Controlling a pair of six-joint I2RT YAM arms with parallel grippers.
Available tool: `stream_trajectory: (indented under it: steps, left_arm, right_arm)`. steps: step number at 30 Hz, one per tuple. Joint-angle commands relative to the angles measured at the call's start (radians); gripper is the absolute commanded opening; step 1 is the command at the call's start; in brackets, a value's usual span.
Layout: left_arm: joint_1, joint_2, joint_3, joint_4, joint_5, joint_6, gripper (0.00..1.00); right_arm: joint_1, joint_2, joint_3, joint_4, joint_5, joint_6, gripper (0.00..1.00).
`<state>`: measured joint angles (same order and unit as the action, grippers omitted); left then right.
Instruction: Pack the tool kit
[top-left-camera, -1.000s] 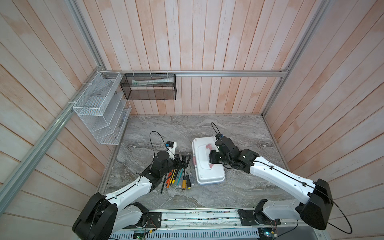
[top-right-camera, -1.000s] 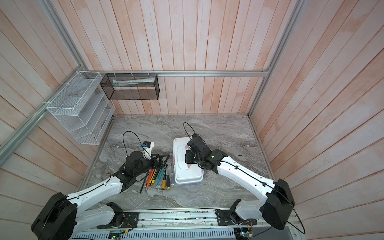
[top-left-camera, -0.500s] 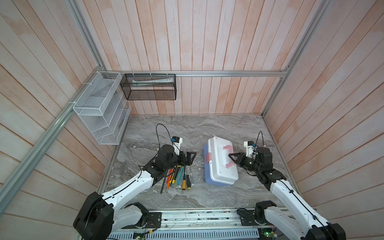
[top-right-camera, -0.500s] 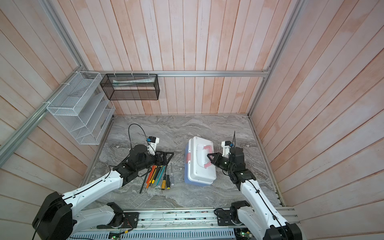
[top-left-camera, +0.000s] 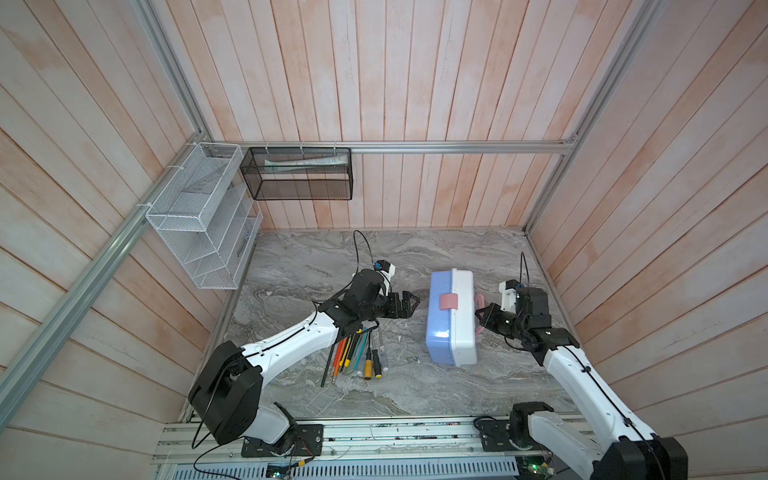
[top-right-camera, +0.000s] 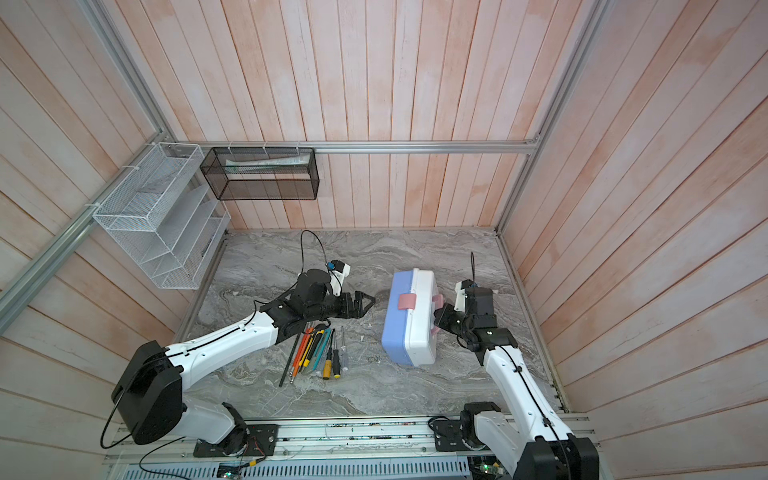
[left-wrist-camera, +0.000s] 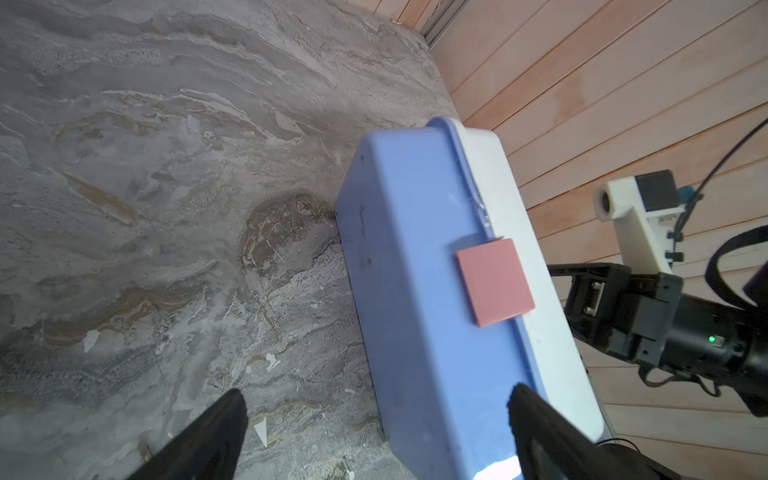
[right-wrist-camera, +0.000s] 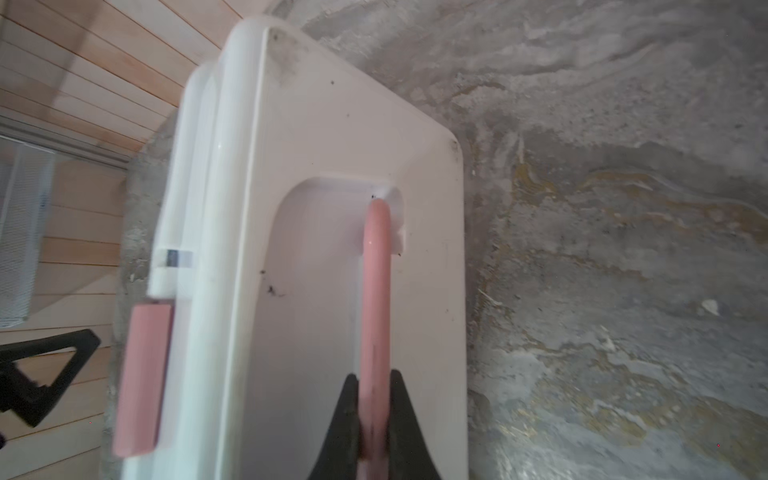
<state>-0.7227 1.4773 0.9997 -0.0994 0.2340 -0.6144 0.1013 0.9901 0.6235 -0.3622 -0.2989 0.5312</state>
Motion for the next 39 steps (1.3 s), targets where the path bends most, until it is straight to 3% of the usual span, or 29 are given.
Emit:
stream_trajectory:
  steps: [1,9,28,39]
  left_arm:
    - [-0.009,0.026,0.058,-0.010,0.051,-0.058,0.99]
    - [-0.024,0.025,0.122,-0.057,0.065,-0.074,0.99]
    - [-0.040,0.038,0.129,-0.053,0.132,-0.306,1.00]
    - [-0.046,0.083,0.157,-0.059,0.145,-0.296,1.00]
  right_arm:
    - [0.039,0.029,0.027,-0.065,0.046,-0.061,0.00]
    - [0.179,0.051,0.030,0.084,-0.023,-0.091,0.00]
    - [0.255,0.128,0.080,0.093,0.055,-0.079,0.00]
    - [0.282,0.124,0.102,0.083,0.066,-0.078,0.00]
